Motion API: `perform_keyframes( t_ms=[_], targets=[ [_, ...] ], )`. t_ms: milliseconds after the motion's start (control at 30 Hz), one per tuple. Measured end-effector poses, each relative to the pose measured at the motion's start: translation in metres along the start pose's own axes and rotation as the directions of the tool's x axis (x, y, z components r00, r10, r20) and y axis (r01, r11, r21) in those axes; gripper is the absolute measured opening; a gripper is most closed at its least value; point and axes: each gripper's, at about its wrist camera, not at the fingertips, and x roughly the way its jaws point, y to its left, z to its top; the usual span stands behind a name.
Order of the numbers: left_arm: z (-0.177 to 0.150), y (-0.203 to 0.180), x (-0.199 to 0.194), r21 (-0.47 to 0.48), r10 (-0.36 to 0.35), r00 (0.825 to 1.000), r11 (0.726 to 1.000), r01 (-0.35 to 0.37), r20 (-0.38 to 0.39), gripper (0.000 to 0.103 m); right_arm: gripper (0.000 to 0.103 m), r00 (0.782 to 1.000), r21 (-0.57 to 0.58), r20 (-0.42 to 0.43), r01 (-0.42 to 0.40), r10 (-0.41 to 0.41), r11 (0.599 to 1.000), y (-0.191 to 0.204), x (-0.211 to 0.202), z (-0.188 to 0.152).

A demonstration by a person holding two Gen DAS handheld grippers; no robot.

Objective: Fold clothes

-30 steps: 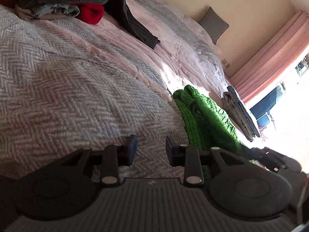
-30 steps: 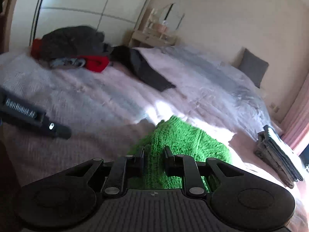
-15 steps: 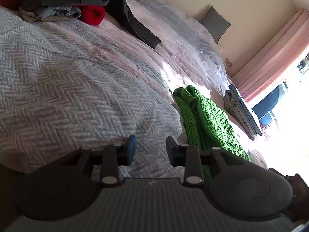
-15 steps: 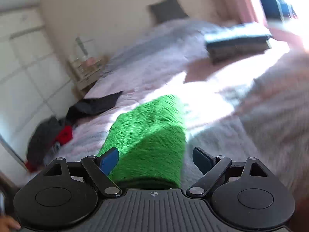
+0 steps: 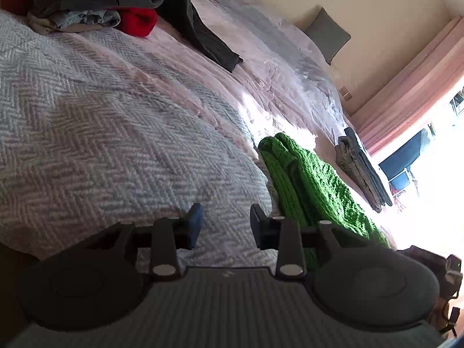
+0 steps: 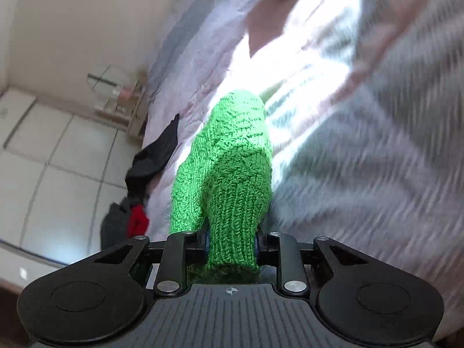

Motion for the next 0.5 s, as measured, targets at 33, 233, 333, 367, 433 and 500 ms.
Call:
perform_keyframes(
  t_ms=[33,233,333,367,433,500],
  targets=[
    [0.001,-0.004,0.002,0.003,-0.01,1.0,1.0,0.01,-0.005,0.029,0.024,1.0,-0.069,-0.013,0.021,-0.022,0.997,0.0,-0.01,0.019],
    [0.011,-0.04,0.041,0.031,-0.099,0.992,0.994,0.102,-0.077,0.037,0.029,0.989,-0.217,-0.116,0.065,-0.091,0.974,-0.059,-0.046,0.121],
    [0.02,-0.056,0.079,0.016,-0.14,0.981,0.99,0.143,-0.131,0.043,0.06,0.996,0.026,-0.032,0.081,-0.08,0.996,-0.114,-0.062,0.125],
    [0.025,-0.06,0.094,-0.002,-0.161,0.975,0.987,0.162,-0.152,0.044,0.073,0.999,0.075,0.002,0.034,-0.035,0.997,-0.124,-0.069,0.12],
    [0.038,-0.064,0.126,-0.061,-0.218,0.957,0.976,0.21,-0.193,0.051,0.076,0.996,0.148,0.076,-0.058,0.047,0.987,-0.136,-0.083,0.099],
    [0.052,-0.069,0.159,-0.093,-0.256,0.938,0.966,0.24,-0.233,0.056,0.076,0.982,0.212,0.153,-0.141,0.109,0.967,-0.145,-0.096,0.075]
  ],
)
